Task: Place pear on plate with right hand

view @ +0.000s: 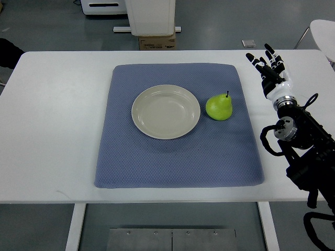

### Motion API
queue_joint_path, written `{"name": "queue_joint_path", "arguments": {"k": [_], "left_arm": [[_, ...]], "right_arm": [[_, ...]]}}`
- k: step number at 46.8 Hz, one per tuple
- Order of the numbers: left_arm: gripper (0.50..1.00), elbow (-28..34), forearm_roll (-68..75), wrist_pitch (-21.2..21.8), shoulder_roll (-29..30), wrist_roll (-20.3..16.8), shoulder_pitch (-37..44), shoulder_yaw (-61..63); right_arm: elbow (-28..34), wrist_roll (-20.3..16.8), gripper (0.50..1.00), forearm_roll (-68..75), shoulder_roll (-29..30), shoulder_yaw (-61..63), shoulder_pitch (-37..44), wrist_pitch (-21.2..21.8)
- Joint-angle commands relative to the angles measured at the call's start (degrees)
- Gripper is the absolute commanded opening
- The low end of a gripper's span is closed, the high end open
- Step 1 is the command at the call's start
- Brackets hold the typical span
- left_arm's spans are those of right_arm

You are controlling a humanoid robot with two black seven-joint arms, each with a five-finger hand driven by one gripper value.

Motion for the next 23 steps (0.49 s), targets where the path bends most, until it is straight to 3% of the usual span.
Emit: {"name": "queue_joint_path", "arguments": {"k": [1, 23], "left_arm": [[1.000, 0.0, 0.0, -0.1, 0.0, 0.0, 0.0, 0.0], [1.000, 0.1, -0.1, 0.1, 0.0, 0.0, 1.3, 0.0]], "right_arm": [[0.0, 0.1, 1.000, 0.0, 0.0, 0.0, 0.1, 0.0], [0.0, 0.2, 1.000, -0.9, -1.0, -0.2, 0.7, 0.0]]}}
